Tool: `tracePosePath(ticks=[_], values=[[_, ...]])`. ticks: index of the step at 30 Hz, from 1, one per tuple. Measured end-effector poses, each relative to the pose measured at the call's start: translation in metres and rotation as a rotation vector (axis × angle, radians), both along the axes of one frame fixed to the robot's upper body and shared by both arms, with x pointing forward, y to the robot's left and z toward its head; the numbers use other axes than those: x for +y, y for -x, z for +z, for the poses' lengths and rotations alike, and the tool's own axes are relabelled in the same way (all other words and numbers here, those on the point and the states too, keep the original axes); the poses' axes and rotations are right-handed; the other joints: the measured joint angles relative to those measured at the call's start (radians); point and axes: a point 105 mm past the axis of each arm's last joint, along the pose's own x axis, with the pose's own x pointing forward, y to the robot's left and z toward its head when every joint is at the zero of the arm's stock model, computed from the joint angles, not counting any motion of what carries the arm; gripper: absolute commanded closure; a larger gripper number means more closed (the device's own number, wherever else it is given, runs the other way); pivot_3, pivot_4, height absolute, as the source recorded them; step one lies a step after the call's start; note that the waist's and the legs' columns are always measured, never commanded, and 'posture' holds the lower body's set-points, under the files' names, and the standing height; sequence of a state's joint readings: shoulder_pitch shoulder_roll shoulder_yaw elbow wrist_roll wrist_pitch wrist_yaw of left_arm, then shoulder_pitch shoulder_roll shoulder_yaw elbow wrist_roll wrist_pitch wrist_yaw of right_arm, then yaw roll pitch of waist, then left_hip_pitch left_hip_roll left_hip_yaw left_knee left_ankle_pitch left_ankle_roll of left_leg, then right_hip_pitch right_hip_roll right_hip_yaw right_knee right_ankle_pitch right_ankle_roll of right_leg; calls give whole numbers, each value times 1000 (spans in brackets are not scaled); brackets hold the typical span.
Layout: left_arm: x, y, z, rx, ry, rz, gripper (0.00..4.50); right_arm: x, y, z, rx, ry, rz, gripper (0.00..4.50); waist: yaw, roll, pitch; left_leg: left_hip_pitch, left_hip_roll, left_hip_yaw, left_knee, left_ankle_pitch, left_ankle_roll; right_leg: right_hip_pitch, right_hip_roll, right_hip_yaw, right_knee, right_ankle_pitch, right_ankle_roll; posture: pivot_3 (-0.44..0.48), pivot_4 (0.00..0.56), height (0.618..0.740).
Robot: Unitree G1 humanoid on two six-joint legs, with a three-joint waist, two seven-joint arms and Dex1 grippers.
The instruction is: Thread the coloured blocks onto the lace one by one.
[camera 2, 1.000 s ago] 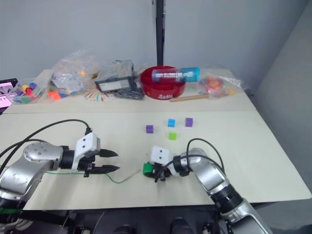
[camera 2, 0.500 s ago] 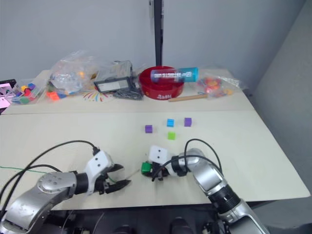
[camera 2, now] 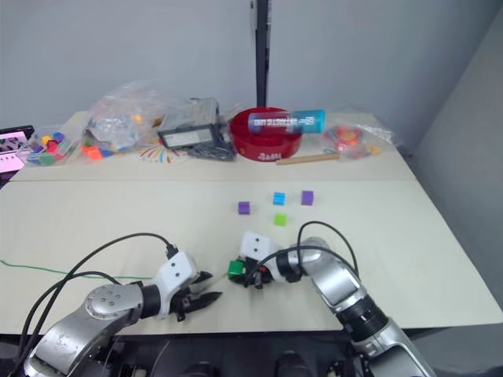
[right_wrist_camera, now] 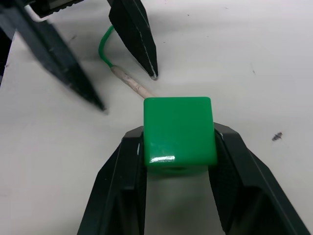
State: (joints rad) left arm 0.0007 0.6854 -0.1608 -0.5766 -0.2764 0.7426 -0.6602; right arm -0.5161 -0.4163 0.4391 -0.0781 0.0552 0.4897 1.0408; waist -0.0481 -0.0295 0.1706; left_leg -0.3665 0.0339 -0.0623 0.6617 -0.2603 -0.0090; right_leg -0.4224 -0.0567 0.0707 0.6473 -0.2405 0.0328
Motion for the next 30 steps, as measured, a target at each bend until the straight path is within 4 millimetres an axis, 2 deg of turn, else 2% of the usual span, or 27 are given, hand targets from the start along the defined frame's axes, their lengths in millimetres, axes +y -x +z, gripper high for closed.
tracePosePath(ticks=[4,13,17,21,30], values=[[12,-3,1,-7,-32,6,4466,2,-2,3,-11,-7,-3,3309,-5,0,0,0,0,0,0,0,0,0,0,0,0,0,0,0,150,731],[14,-5,2,-6,-34,-22,4466,3,-3,5,-21,-13,-9,3309,-6,0,0,0,0,0,0,0,0,0,0,0,0,0,0,0,150,731],[18,-12,9,15,-15,-81,4466,3,-3,5,-20,-14,-7,3309,-4,0,0,-1,0,0,0,0,0,-1,1,0,0,0,0,0,150,731],[40,-17,21,61,-76,-146,4466,2,-4,2,-12,-11,-6,3309,-7,0,0,-2,0,0,0,0,0,-2,1,0,0,0,0,0,150,731],[38,-12,44,37,-60,-343,4466,3,-1,-2,13,-7,46,3309,2,0,1,-3,0,1,0,0,0,-2,0,0,-1,-1,1,0,150,731]])
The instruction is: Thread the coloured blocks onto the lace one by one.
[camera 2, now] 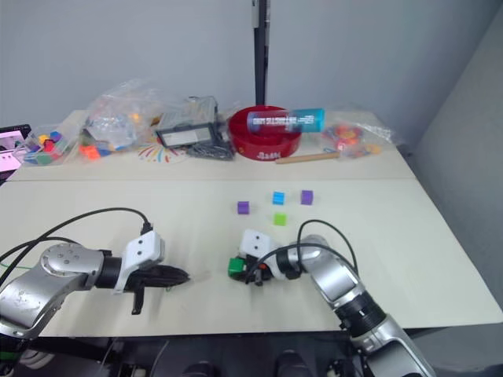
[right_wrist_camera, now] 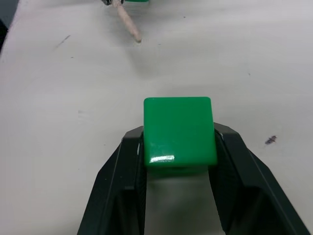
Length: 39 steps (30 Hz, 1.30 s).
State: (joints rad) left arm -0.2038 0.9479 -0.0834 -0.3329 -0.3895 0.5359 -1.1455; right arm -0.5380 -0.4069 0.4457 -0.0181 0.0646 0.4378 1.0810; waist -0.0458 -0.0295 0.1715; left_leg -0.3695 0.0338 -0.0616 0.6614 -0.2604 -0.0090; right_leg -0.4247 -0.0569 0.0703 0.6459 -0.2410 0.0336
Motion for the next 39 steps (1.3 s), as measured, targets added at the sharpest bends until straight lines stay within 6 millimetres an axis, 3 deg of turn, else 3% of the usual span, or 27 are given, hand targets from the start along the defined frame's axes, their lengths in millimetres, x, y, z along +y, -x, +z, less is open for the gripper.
tracePosePath(ticks=[13,23,30,39], values=[[-20,-6,-13,-11,7,-75,4466,2,7,0,21,-6,36,3309,1,0,0,0,0,0,0,0,0,0,0,0,0,0,0,0,150,731],[-25,-6,-18,-9,-8,-95,4466,2,8,0,24,-3,30,3309,1,0,0,0,0,0,0,0,0,0,0,0,1,0,0,0,150,731],[-29,-11,-10,-37,-6,-112,4466,0,9,-1,26,2,30,3309,1,0,0,0,0,0,0,0,0,0,0,0,0,0,0,0,150,731],[-55,-7,-3,-50,14,-221,4466,5,13,0,36,-3,56,3309,0,0,0,0,0,0,0,0,0,0,0,0,1,0,0,0,150,731]])
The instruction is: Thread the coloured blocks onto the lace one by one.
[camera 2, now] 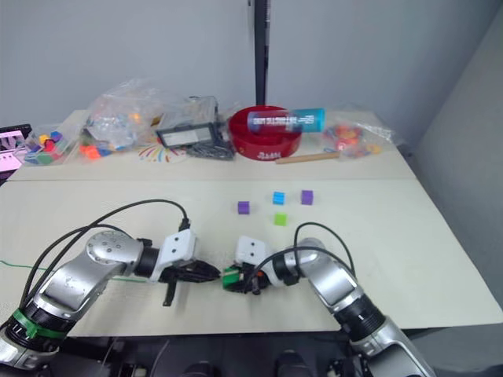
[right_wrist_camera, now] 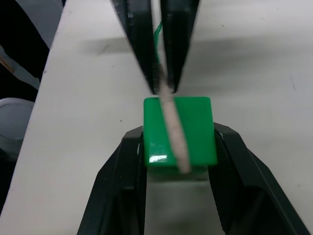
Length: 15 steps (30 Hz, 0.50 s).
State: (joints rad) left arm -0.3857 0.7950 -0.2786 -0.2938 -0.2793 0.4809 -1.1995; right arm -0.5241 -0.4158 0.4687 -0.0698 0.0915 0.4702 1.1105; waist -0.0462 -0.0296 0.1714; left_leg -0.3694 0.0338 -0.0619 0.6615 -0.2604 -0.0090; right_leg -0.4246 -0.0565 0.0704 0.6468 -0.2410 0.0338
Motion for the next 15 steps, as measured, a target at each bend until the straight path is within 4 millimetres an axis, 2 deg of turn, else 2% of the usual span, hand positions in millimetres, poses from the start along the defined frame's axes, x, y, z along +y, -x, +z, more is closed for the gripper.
tracePosePath(ticks=[12,15], values=[[36,0,-4,50,-133,75,4466,-8,-3,-1,-7,23,-18,3309,1,0,0,0,0,0,0,0,0,0,0,0,0,0,0,0,150,731],[38,0,-3,56,-150,78,4466,-8,-3,-1,-9,24,-17,3309,2,0,0,0,0,0,0,0,0,0,0,0,0,0,0,0,150,731]])
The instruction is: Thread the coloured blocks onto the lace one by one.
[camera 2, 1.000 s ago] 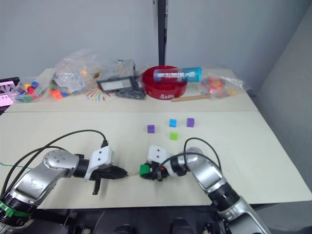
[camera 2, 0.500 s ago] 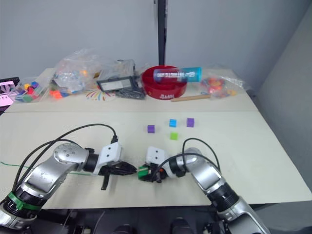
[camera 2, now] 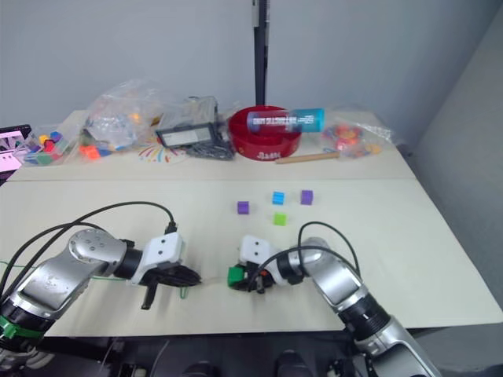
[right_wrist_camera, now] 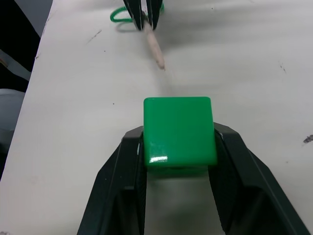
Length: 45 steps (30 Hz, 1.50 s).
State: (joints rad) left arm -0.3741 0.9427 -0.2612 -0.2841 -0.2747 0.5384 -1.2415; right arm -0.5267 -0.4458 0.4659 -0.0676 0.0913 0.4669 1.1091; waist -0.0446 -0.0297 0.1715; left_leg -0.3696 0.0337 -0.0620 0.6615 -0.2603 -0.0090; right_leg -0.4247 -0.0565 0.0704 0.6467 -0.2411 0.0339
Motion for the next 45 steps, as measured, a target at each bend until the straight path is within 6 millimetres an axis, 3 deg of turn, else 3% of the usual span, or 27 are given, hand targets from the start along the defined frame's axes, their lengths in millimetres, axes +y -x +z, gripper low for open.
tracePosePath(ticks=[6,12,20,28,45], values=[[-10,2,6,36,-33,-4,4466,3,1,3,-7,1,21,3309,1,0,0,0,0,0,0,0,0,0,0,0,0,0,0,0,150,731],[-4,12,8,105,-143,-10,4466,5,6,-1,2,18,57,3309,-3,0,0,0,0,0,0,0,0,0,1,0,0,0,0,0,150,731],[-10,6,18,60,-176,-27,4466,4,7,-1,-10,26,71,3309,0,-1,0,0,0,0,0,0,0,0,1,0,0,0,0,0,150,731],[-17,8,8,58,-210,-78,4466,8,8,-2,-19,24,72,3309,-2,-1,0,0,0,0,0,0,0,0,1,0,0,0,0,0,150,731],[-27,-3,8,17,-219,-83,4466,9,8,-2,-25,27,72,3309,-2,-1,0,0,0,0,0,0,0,0,1,0,1,0,0,0,150,731]])
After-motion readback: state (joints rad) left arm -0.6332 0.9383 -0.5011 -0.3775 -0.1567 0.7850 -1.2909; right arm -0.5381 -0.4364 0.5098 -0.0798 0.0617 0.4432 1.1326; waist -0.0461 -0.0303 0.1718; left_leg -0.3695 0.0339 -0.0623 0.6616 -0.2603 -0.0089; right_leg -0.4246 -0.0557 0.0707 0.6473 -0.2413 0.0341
